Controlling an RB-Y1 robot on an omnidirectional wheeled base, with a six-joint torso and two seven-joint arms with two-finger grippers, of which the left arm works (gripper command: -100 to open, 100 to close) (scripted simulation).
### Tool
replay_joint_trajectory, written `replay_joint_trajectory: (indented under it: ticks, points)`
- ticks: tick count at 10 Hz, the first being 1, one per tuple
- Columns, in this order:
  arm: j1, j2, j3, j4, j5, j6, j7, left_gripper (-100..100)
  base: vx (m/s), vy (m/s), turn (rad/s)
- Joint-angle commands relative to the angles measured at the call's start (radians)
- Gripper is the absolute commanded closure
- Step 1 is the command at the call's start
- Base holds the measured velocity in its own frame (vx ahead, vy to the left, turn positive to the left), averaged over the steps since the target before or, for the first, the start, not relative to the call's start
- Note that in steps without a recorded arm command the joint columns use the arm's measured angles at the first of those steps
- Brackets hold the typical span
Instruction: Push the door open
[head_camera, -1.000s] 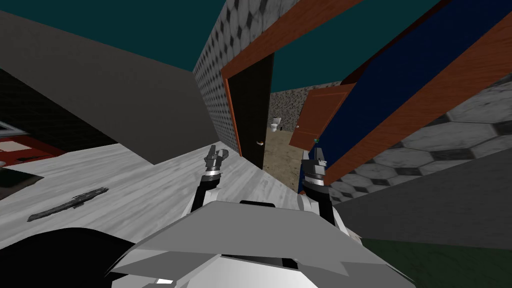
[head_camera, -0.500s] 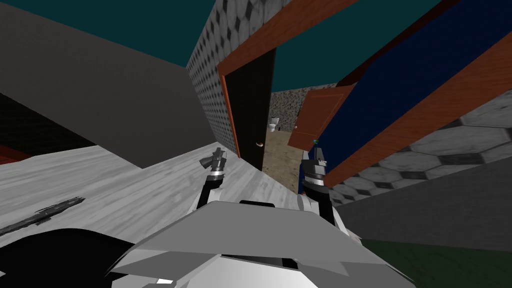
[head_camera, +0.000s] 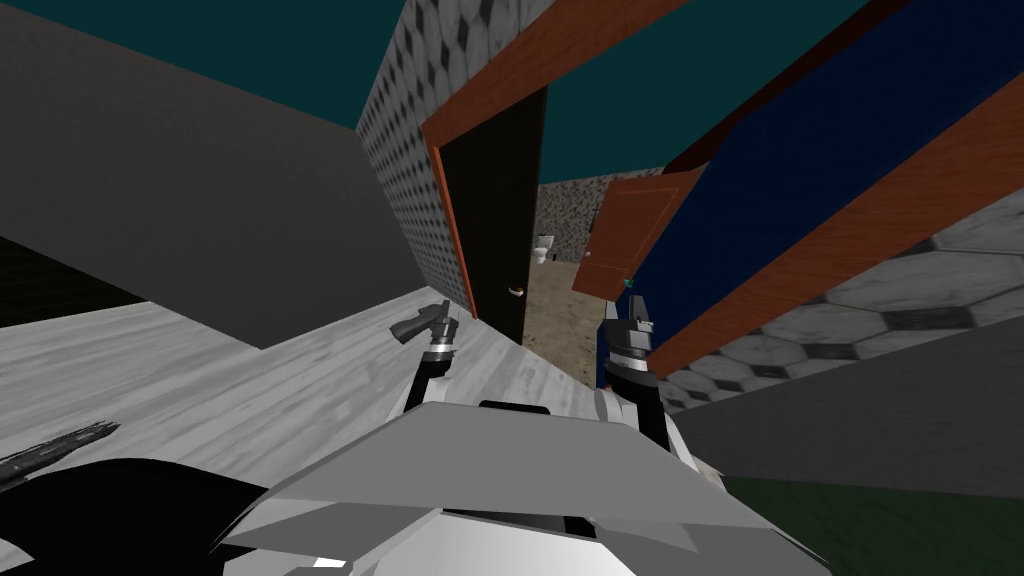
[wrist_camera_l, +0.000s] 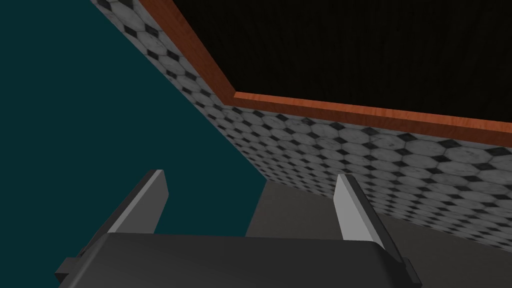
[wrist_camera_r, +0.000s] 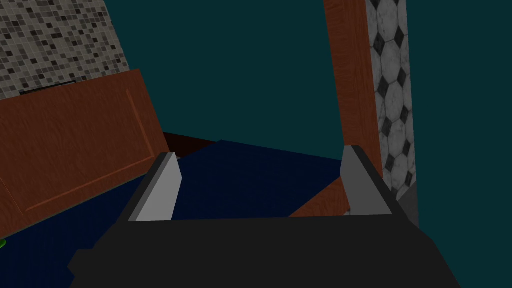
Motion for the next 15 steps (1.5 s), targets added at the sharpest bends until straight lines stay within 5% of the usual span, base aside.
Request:
replay_joint_trajectory:
  ticks: [1, 5, 15]
  points:
    - [-0.011, 0.003, -0.01, 0.038, -0.003, -0.007, 0.003, -100, 0.104, 0.043, -0.073]
    - [-0.036, 0.007, -0.028, 0.12, -0.008, -0.023, 0.01, -100, 0.085, 0.03, -0.074]
    - [-0.127, 0.012, -0.092, 0.412, -0.025, -0.082, 0.033, -100, 0.088, 0.04, -0.092]
